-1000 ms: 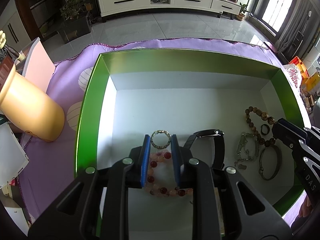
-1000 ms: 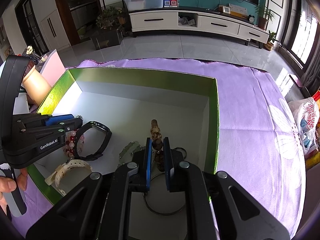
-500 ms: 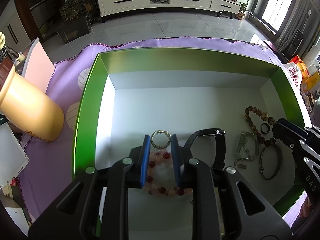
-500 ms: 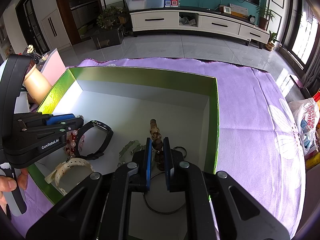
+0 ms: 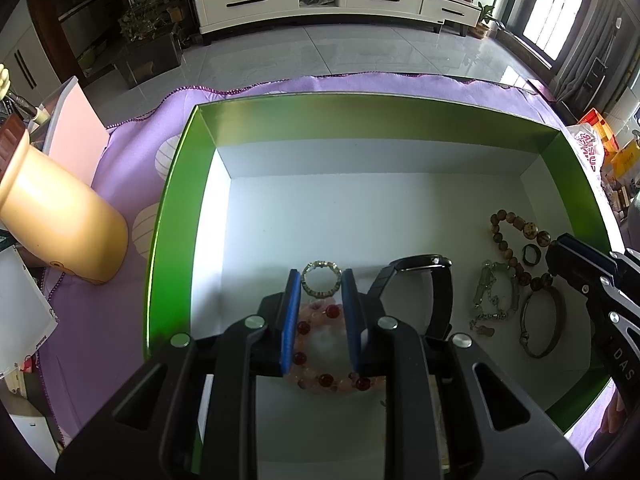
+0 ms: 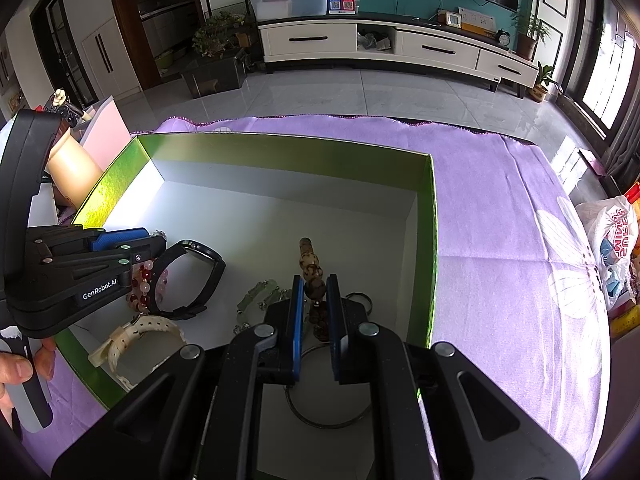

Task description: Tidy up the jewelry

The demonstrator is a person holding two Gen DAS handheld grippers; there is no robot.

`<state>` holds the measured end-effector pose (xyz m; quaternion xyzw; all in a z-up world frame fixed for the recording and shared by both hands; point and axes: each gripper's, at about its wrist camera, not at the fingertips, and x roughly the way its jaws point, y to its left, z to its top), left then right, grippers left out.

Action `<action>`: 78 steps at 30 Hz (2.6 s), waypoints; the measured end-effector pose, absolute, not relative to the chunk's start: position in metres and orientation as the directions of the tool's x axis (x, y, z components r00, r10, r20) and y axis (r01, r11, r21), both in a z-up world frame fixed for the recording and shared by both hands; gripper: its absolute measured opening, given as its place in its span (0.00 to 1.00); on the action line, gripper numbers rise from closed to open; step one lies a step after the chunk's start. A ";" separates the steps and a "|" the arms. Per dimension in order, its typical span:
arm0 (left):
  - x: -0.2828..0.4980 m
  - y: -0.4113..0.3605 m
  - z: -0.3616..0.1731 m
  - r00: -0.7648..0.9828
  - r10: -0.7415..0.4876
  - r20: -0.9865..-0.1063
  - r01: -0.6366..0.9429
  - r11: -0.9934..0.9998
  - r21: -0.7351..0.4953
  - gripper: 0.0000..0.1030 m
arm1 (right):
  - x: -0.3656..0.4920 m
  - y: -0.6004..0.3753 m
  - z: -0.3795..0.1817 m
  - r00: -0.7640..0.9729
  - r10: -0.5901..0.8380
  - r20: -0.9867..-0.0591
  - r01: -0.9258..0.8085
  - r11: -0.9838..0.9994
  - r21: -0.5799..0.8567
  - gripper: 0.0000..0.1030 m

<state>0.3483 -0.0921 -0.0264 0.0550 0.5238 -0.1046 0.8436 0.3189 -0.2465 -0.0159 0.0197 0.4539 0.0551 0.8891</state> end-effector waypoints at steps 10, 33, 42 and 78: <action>0.349 -0.092 -0.027 0.428 -0.117 -0.896 0.235 0.972 -0.015 0.20 | 0.319 -0.247 -0.015 0.578 0.120 -0.807 -0.082 0.993 0.089 0.11; 0.346 -0.087 -0.021 0.441 -0.130 -0.888 0.228 0.973 -0.029 0.31 | 0.314 -0.252 -0.012 0.579 0.141 -0.803 -0.084 0.990 0.113 0.13; 0.327 -0.096 0.002 0.480 -0.147 -0.865 0.264 0.964 -0.018 0.48 | 0.294 -0.252 0.005 0.606 0.155 -0.780 -0.096 0.988 0.121 0.14; 0.252 -0.065 0.124 0.612 -0.062 -0.788 0.144 0.989 0.034 0.98 | 0.236 -0.250 0.095 0.671 0.049 -0.739 -0.006 0.998 0.061 0.99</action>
